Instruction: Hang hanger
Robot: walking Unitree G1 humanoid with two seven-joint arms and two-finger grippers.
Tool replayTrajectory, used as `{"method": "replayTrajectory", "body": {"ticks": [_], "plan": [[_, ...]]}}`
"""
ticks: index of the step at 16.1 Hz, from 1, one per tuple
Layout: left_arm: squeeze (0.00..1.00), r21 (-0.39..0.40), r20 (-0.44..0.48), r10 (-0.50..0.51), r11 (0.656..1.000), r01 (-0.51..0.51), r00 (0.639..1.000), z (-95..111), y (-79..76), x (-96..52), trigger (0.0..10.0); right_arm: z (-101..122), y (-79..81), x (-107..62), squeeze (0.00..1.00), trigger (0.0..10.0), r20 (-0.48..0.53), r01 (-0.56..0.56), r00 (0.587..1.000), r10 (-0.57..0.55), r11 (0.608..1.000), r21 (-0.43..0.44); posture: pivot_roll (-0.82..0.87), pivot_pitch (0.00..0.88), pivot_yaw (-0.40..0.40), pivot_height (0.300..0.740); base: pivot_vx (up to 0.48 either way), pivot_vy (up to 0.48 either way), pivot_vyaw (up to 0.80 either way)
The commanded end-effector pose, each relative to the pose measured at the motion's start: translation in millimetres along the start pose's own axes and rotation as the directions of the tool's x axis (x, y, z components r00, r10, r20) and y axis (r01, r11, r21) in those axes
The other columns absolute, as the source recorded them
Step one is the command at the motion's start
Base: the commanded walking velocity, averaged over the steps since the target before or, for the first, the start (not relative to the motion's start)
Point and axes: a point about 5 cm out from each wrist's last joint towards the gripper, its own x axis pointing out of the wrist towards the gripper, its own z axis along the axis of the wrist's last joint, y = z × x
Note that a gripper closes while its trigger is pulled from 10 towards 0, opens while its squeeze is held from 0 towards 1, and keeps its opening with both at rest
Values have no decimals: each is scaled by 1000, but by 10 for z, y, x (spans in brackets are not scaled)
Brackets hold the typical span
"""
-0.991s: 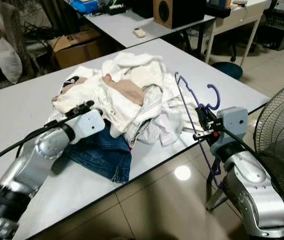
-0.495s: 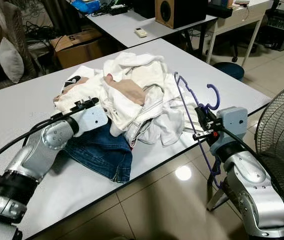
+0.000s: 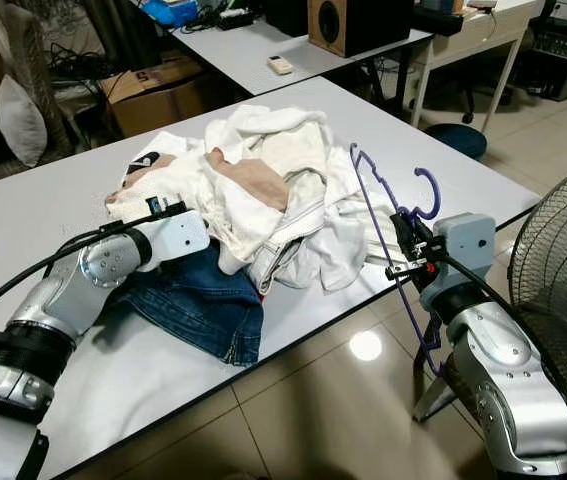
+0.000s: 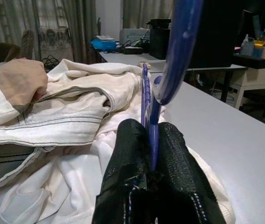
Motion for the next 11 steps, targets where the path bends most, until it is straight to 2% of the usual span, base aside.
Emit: {"method": "replayTrajectory", "body": {"ticks": [1,3,5,6,8,10,11], "plan": [[0,-8,2,-38,999,38,999,-3,39,-19,0,33,16,29,0,10000,22,-11,1000,11,1000,-2,-133,0,151,740,0,0,0],[0,-38,14,-80,996,81,997,3,36,-27,0,30,16,33,0,10000,22,-12,1000,12,1000,-2,-131,0,150,740,0,0,0],[0,-130,52,-116,984,122,992,4,22,-28,0,35,30,32,0,10000,26,-27,999,27,1000,2,-131,0,152,740,0,0,0],[0,-215,94,-137,964,155,986,36,25,-28,0,55,57,18,0,10000,37,-68,997,68,998,5,-131,0,152,740,0,0,0],[0,-429,203,-135,878,212,970,167,127,-27,0,140,162,-78,0,10000,63,-237,969,237,971,3,-133,0,157,740,0,0,0],[0,-605,288,-34,769,209,957,308,365,-18,0,254,285,-226,0,10000,79,-417,906,415,909,16,-134,0,158,740,0,0,0],[0,-666,304,25,720,193,952,358,480,-16,0,291,307,-291,0,10000,76,-472,880,469,882,16,-136,0,160,740,0,0,0]]}}
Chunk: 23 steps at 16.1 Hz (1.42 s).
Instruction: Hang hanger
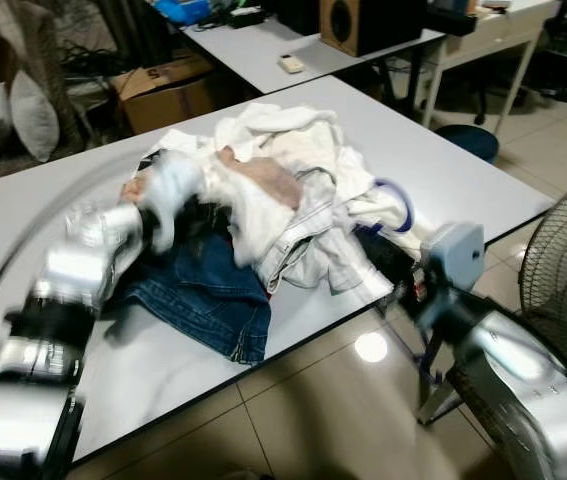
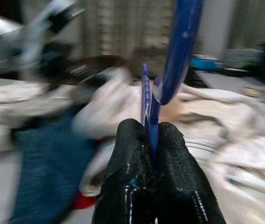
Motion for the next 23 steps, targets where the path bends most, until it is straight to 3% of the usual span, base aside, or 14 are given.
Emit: {"method": "replayTrajectory", "body": {"ticks": [1,2,3,4,6,8,10,14,17,18,19,21,23], "plan": [[0,-88,68,44,995,-38,997,142,79,-24,0,61,65,-44,0,10000,3,-78,997,78,997,12,-140,0,162,740,0,0,0],[0,-131,99,61,990,-48,993,213,106,-26,0,81,75,-73,0,10000,-2,-104,995,104,995,13,-141,0,163,740,0,0,0],[0,-220,160,117,972,-80,980,409,184,-42,0,145,106,-164,0,10000,-17,-186,982,186,982,22,-142,0,163,740,0,0,0],[0,-224,167,136,970,-97,977,455,207,-48,0,159,114,-190,0,10000,-27,-210,977,210,977,25,-142,0,163,740,0,0,0],[0,-201,207,169,971,-127,964,716,270,-96,0,153,134,-282,0,10000,-101,-284,953,286,958,30,-142,0,164,740,0,0,0],[0,-146,193,135,983,-107,972,820,225,-133,0,120,72,-216,0,10000,-109,-229,967,230,973,21,-135,0,162,740,0,0,0],[0,-71,165,102,993,-92,981,864,153,-150,0,129,106,-86,0,10000,-76,-241,967,245,969,53,-124,0,156,740,0,0,0],[0,-19,108,71,997,-70,992,795,55,-127,0,109,126,153,0,10000,-45,-261,963,264,962,76,-113,0,146,740,0,0,0],[0,62,34,103,993,-105,994,728,76,-187,0,95,-47,225,0,10000,-67,-160,985,161,987,21,-109,0,140,740,0,0,0],[0,117,-24,124,986,-121,992,661,132,-281,0,149,-347,217,0,10000,-34,27,999,-28,999,-18,-109,0,140,740,0,0,0],[0,118,-42,112,987,-107,993,641,144,-334,0,213,-545,204,0,10000,13,161,987,-161,987,-25,-111,0,140,740,0,0,0],[0,62,-27,51,997,-49,998,664,106,-403,0,281,-748,178,0,10000,60,272,960,-273,962,11,-110,0,137,740,0,0,0],[0,-50,49,-40,998,42,998,732,12,-433,0,318,-706,209,0,10000,85,211,974,-211,977,13,-105,0,135,740,0,0,0]]}}
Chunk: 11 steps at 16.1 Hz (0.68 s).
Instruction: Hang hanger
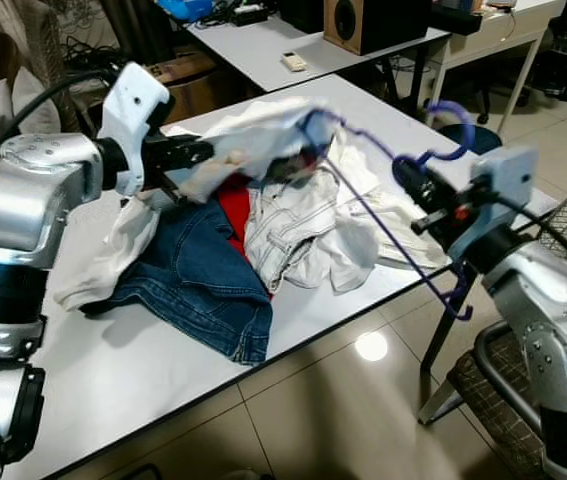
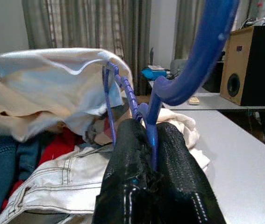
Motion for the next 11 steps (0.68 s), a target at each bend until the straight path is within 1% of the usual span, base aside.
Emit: {"method": "replayTrajectory", "body": {"ticks": [1,2,3,4,5,6,7,8,9,10,11], "plan": [[0,-53,66,-25,998,28,997,107,-28,-58,0,48,56,14,0,10000,30,-54,998,54,999,-2,-104,0,134,740,0,0,0],[0,-102,124,-27,994,40,992,184,-55,-41,0,47,130,12,0,10000,36,-109,993,109,994,8,-104,0,134,740,0,0,0],[0,-118,143,-27,992,44,989,211,-63,-35,0,46,153,11,0,10000,39,-125,991,125,992,12,-104,0,134,740,0,0,0],[0,-148,168,-3,989,28,986,249,-63,-6,0,32,209,5,0,10000,38,-164,986,163,986,24,-105,0,136,740,0,0,0],[0,-157,172,10,987,18,985,254,-63,8,0,17,233,-2,0,10000,33,-181,983,180,983,32,-106,0,137,740,0,0,0],[0,-170,176,23,985,8,984,251,-78,27,0,-61,268,-21,0,10000,-8,-191,981,192,980,50,-110,0,142,740,0,0,0],[0,-178,179,18,984,15,984,250,-96,27,0,-144,256,-24,0,10000,-54,-155,986,158,986,66,-110,0,144,740,0,0,0],[0,-173,169,17,985,13,985,248,-104,11,0,-208,215,-12,0,10000,-91,-88,991,97,992,93,-108,0,145,740,0,0,0],[0,-152,141,35,988,-13,989,226,-84,-20,0,-258,164,6,0,10000,-121,-6,992,23,991,135,-107,0,144,740,0,0,0],[0,-140,117,50,990,-33,992,198,-64,-45,0,-269,141,17,0,10000,-123,40,992,-18,984,172,-102,0,142,740,0,0,0],[0,-105,55,44,994,-38,998,110,-82,-82,0,-234,135,62,0,10000,-83,86,994,-66,959,271,-99,0,145,740,0,0,0]]}}
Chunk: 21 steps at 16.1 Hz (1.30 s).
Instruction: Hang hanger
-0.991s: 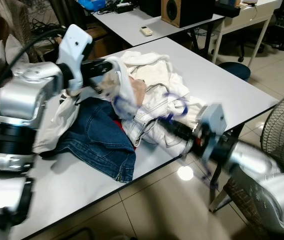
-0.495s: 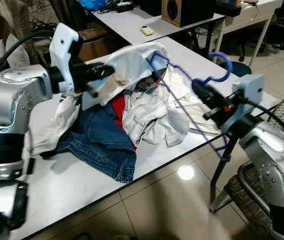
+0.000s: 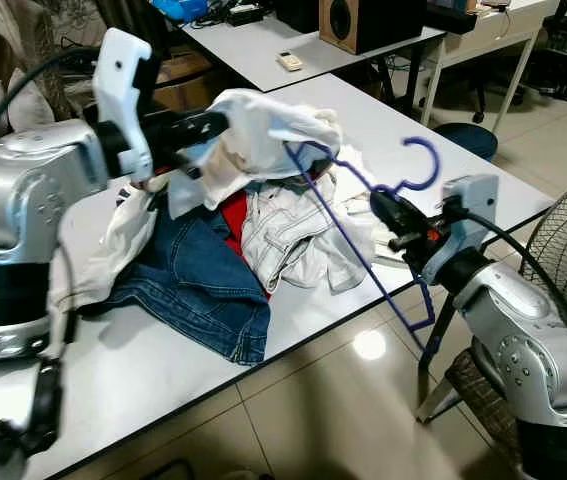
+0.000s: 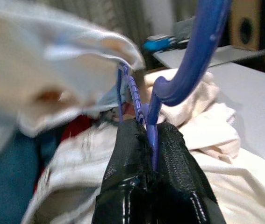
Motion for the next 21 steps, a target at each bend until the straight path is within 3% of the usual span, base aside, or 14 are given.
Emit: {"method": "replayTrajectory", "body": {"ticks": [1,2,4,7,9,12,14,16,17,18,21], "plan": [[0,33,-74,-30,999,32,997,-94,-61,-36,0,92,10,67,0,10000,56,17,998,-23,995,96,-100,0,151,740,0,0,0],[0,47,-122,-58,997,64,991,-174,-111,-49,0,106,34,110,0,10000,71,12,997,-22,990,143,-101,0,156,740,0,0,0],[0,-30,-175,-188,982,185,967,-392,-387,-4,0,94,174,357,0,10000,81,-45,996,23,958,283,-99,0,163,740,0,0,0],[0,-55,-166,-243,970,237,956,-441,-616,99,0,50,342,618,0,10000,64,-129,992,113,907,401,-88,0,160,740,0,0,0],[0,-11,-150,-222,975,223,963,-427,-648,116,0,45,393,727,0,10000,57,-151,988,141,872,465,-77,0,152,740,0,0,0],[0,-54,-120,-207,978,202,971,-368,-625,41,0,49,372,838,0,10000,71,-116,993,92,852,511,-73,0,147,740,0,0,0],[0,-88,-30,-171,982,168,985,-215,-560,17,0,44,326,886,0,10000,70,-72,997,39,832,550,-61,0,139,740,0,0,0],[0,-28,33,-22,999,23,999,-97,-393,21,549,-15,369,890,0,10000,3,-77,996,85,888,453,-61,0,138,740,0,0,0],[0,77,52,72,994,-76,996,-30,-286,9,0,-54,380,868,0,10000,-34,-81,994,103,914,398,-62,0,137,740,0,0,0],[0,168,62,108,979,-117,992,12,-246,2,0,-70,371,834,0,10000,-59,-90,991,118,933,347,-63,0,138,740,0,0,0],[0,271,127,155,945,-184,980,119,-243,27,0,-102,364,661,0,10000,-135,-162,972,191,966,199,-78,0,145,740,0,0,0]]}}
